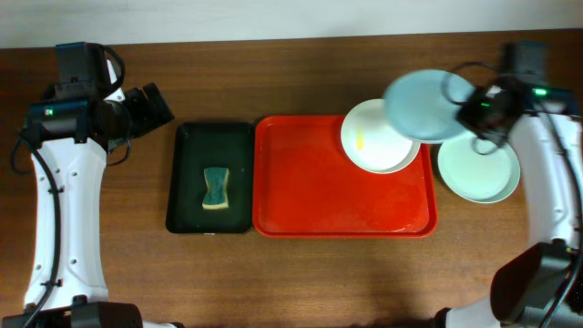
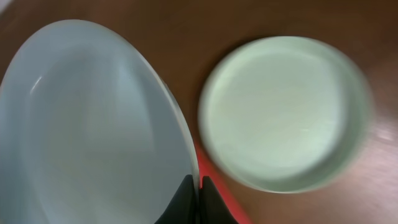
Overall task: Clean dirty plates on tray and stack at the side
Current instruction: 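Carry the light blue plate right and stack it on the light green plate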
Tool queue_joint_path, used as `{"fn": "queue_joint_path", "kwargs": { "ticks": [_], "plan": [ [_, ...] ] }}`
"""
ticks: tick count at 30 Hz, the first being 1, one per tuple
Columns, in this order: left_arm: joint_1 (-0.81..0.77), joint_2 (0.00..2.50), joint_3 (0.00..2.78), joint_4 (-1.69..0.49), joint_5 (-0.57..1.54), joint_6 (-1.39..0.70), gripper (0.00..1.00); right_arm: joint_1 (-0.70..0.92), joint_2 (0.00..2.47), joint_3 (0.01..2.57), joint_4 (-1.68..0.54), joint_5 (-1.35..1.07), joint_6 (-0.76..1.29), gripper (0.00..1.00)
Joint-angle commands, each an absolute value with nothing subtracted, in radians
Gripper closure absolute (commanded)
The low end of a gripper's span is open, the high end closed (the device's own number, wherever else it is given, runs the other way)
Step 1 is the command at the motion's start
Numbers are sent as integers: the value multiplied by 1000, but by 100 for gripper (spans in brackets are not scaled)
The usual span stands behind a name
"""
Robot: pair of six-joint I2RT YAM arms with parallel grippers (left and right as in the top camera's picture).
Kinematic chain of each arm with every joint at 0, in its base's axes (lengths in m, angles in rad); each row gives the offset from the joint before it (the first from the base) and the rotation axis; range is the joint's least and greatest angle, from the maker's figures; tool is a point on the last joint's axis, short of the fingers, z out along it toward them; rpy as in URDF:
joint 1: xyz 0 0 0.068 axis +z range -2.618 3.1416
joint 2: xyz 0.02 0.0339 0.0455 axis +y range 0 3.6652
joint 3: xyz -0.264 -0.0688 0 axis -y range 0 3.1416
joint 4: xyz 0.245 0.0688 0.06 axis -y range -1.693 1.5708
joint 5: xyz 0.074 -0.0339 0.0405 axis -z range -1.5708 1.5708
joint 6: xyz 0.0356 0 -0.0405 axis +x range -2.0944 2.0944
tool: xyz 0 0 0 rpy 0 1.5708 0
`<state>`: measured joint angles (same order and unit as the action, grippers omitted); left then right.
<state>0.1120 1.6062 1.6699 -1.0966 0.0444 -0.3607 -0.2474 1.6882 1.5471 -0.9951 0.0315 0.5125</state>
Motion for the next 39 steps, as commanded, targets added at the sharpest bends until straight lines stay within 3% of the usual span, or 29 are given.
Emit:
{"fn": "queue_joint_path", "kwargs": {
  "ticks": [1,11,28,36,37,38,39],
  "plan": [
    [114,1612,1673,-1096,45,-370,1,-371,1682,1554,-1025,19,505,96],
    [114,1612,1673,-1096,45,-370,1,-582,1690,1539,-1100,28,502,96],
    [114,1612,1673,-1096,45,-370,1,-583,1695,1202,-872,72,503,96],
    [114,1612,1673,-1096,45,-370,1,-583,1695,1176,-831,72,503,96],
    [114,1612,1673,-1096,45,-370,1,-583,1695,1176,-830,72,503,90],
    [114,1612,1673,-1096,45,-370,1,-583,1695,1176,-828,72,503,75],
    [114,1612,1673,-1096,44,-370,1,-583,1695,1176,-827,72,503,67]
  ]
}}
